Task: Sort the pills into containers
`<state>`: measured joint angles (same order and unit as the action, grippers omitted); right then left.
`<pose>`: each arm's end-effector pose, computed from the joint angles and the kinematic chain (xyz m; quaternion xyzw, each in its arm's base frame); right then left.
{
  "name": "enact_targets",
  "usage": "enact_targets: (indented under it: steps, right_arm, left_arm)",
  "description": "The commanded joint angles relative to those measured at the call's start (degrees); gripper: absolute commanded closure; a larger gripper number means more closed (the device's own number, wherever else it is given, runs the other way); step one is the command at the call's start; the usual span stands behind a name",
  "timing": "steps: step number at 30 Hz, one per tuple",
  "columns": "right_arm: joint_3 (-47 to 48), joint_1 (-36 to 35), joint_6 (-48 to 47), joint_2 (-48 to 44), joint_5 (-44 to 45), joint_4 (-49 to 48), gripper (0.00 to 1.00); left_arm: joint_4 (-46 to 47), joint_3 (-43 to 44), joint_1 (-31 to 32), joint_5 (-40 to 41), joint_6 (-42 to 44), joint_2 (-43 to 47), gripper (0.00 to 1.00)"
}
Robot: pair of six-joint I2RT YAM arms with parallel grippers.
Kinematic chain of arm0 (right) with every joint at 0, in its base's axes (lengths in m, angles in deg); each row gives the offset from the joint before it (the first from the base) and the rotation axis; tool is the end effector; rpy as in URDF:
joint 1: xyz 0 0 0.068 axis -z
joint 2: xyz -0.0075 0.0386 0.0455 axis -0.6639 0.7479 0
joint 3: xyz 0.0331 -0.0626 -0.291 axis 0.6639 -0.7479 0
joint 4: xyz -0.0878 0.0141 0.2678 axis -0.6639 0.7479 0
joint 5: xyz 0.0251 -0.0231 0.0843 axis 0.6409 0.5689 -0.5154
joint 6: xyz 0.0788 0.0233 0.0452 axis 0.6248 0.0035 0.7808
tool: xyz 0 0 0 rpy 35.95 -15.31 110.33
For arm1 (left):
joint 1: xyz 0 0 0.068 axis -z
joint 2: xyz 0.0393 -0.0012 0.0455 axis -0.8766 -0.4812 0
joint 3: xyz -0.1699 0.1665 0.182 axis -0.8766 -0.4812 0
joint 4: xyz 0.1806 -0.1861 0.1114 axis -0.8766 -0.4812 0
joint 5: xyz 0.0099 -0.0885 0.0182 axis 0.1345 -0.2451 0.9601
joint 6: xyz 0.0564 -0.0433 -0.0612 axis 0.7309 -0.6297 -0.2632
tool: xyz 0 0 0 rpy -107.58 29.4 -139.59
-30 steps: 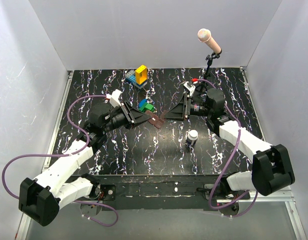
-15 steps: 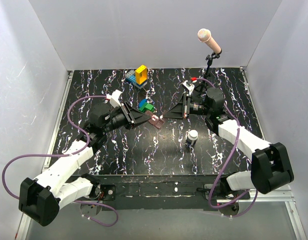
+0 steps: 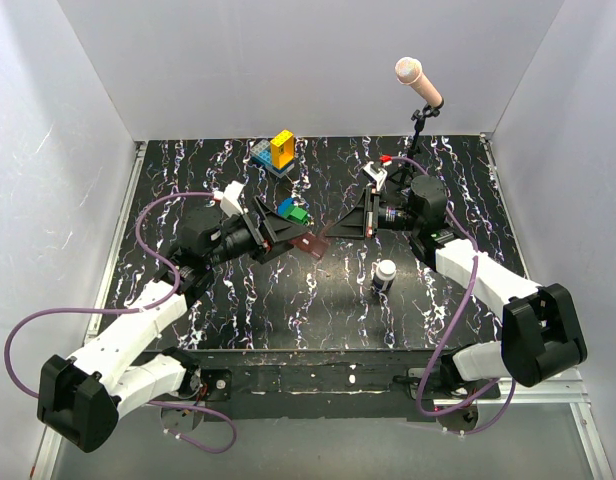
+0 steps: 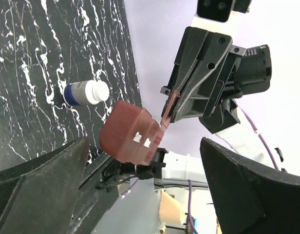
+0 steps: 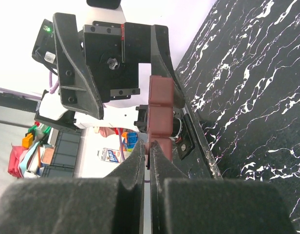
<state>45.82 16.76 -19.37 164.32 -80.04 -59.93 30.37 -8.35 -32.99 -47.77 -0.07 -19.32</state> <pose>0.2806 0.2068 0.3208 -0.1205 0.6953 0.6687 0.2341 0.2304 -0.1690 0.3083 -0.0987 0.7704 -0.5673 0.2736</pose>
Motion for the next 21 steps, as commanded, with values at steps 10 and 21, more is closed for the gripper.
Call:
enact_targets:
  steps: [10,21]
  right_arm:
    - [1.06,-0.30,-5.30,-1.78,0.77,3.93,0.99]
    - [-1.75,-0.30,-11.20,-2.13,8.15,10.53,0.99]
  left_arm:
    - [-9.90,3.19,0.05,3.07,5.85,2.76,0.02]
    - [-27.12,11.36,0.05,9.40,15.96,2.41,0.02]
